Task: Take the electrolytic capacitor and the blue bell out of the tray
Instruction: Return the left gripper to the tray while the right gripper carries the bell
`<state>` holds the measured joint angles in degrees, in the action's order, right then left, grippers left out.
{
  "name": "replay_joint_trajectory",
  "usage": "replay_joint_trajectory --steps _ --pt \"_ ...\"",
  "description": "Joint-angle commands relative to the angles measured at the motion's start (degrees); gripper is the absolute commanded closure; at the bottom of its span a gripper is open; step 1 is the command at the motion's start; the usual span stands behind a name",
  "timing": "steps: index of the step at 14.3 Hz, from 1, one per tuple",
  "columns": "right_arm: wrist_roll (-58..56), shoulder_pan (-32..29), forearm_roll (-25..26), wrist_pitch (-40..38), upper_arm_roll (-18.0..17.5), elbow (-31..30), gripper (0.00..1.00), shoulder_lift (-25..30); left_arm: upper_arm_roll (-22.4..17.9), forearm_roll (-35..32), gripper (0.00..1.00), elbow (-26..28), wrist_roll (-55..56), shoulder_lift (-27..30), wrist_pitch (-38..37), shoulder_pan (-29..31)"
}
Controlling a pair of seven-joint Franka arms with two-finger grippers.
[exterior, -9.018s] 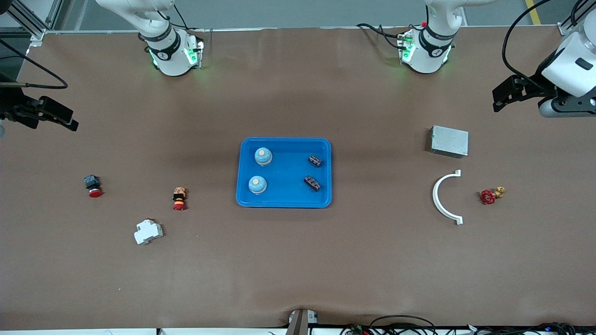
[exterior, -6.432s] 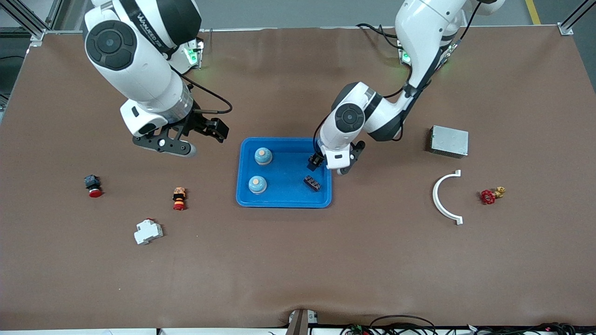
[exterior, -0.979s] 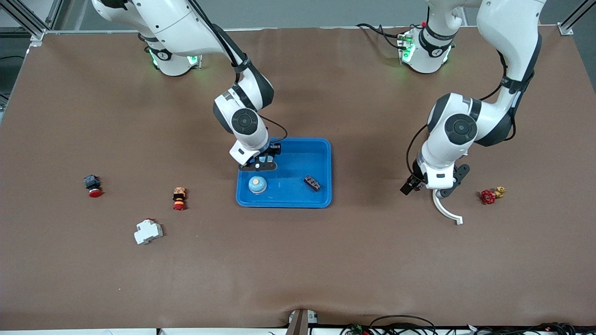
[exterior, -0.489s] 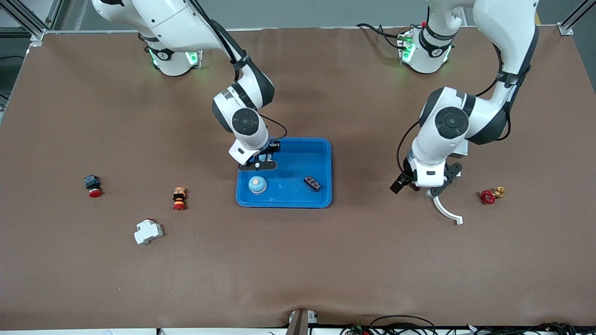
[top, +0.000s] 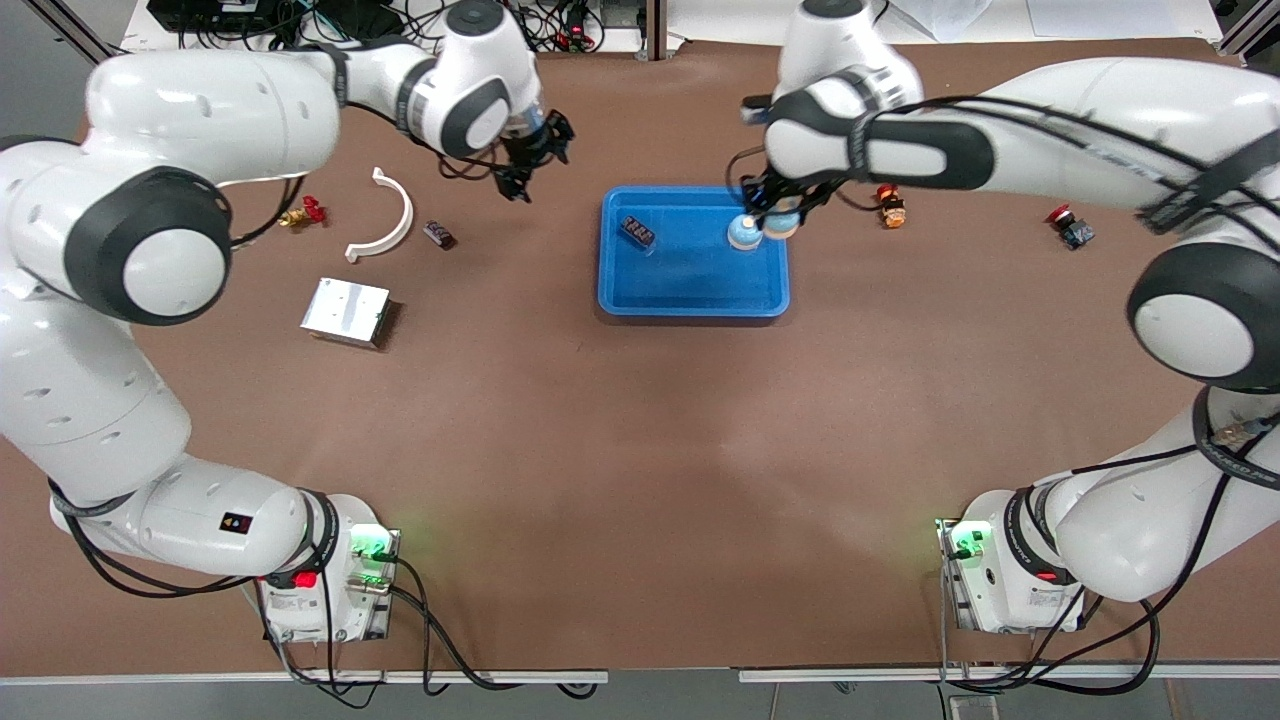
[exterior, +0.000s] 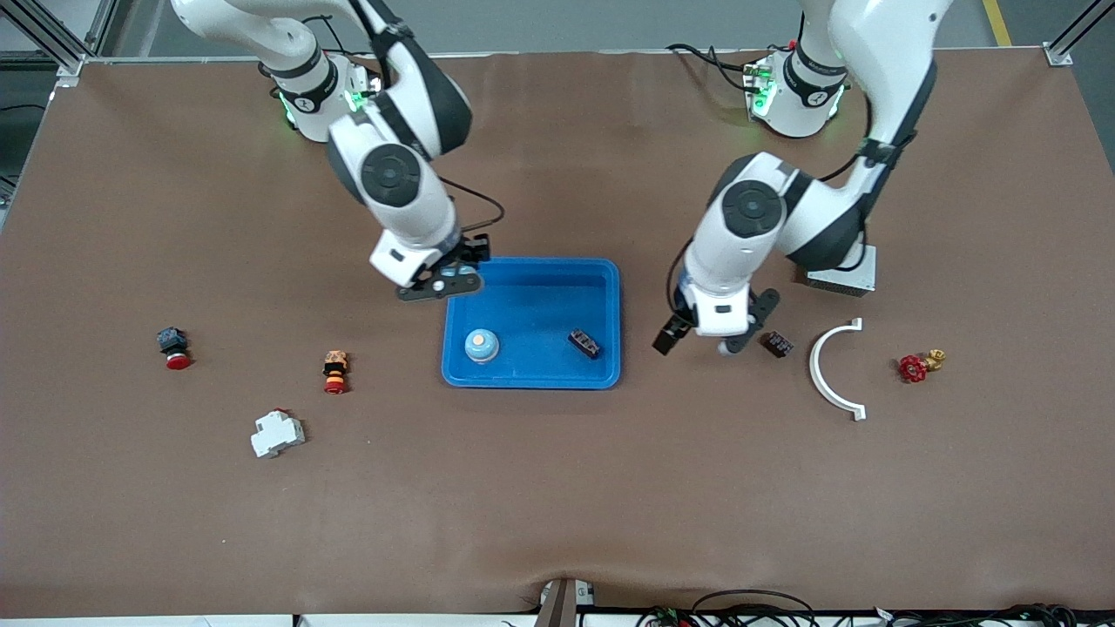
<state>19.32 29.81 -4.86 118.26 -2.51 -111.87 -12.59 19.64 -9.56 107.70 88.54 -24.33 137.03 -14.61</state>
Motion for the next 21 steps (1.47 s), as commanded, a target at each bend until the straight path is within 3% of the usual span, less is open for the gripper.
replay_joint_trajectory --steps 1,6,10,15,19,21 --pt "-10.1 -6.4 0.1 0.3 -0.7 -7.0 0.82 6.3 -0.2 -1.5 0.0 -6.0 5.8 -5.3 -1.2 -3.6" --pt "-30.3 -19.1 0.0 1.0 -0.7 -14.7 0.82 11.6 -0.6 -1.5 0.0 -11.0 7.1 -11.0 -1.1 -8.1" --pt "-45.8 -29.1 -0.1 2.3 -0.7 -15.7 0.81 11.0 -0.7 -2.3 0.0 -13.3 7.4 -14.2 -0.3 -9.2" --pt "-49.6 -31.4 2.2 8.5 -0.5 -18.4 0.81 9.0 -0.7 -2.5 0.0 -19.6 7.9 -20.0 0.1 -11.6" --pt "-49.6 -32.2 8.1 13.2 -0.5 -20.7 0.78 6.4 -3.1 -2.6 0.0 -19.9 10.9 -22.0 3.7 -12.9" --pt "-49.6 -33.5 9.1 14.1 -0.5 -20.6 0.79 4.4 -4.4 -2.5 0.05 -19.8 11.3 -23.3 6.7 -13.8"
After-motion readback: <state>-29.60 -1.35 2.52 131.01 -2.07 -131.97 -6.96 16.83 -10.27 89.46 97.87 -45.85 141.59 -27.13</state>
